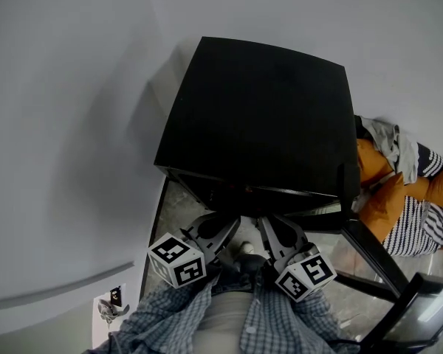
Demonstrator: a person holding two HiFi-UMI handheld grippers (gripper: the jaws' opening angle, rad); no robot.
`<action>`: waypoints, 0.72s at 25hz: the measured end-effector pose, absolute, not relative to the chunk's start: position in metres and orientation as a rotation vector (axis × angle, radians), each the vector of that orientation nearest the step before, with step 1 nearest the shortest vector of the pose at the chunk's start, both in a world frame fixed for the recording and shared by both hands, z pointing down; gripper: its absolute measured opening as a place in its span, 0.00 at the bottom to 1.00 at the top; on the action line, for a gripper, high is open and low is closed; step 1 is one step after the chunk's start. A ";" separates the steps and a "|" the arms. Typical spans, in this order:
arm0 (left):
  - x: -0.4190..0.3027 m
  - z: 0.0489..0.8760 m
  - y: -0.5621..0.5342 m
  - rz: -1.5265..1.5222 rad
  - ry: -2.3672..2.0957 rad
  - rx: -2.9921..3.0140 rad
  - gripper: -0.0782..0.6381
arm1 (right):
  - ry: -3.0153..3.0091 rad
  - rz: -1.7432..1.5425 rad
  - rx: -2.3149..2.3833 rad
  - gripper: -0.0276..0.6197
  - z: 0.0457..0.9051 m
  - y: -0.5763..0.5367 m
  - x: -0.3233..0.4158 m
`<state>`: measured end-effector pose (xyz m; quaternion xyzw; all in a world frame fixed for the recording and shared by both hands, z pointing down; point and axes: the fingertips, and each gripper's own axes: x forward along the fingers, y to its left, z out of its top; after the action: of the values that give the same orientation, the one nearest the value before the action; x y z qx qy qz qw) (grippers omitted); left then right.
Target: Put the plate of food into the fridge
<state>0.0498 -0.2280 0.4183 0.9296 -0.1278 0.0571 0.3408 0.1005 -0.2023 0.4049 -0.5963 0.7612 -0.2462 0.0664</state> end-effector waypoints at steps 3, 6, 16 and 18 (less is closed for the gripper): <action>0.051 0.418 -0.229 0.155 -0.336 2.432 0.12 | 2.306 -0.729 -1.783 0.05 0.404 -0.204 0.099; 0.053 0.419 -0.228 0.158 -0.326 2.429 0.12 | 2.313 -0.722 -1.779 0.05 0.403 -0.203 0.099; 0.055 0.420 -0.226 0.167 -0.313 2.415 0.12 | 2.309 -0.732 -1.777 0.05 0.403 -0.202 0.100; 0.055 0.421 -0.227 0.165 -0.315 2.412 0.12 | 2.310 -0.738 -1.774 0.05 0.404 -0.203 0.100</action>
<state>0.0546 -0.2269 0.4205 0.9287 -0.1214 0.0637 0.3446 0.0996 -0.2028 0.4040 -0.5891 0.7669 -0.2451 0.0683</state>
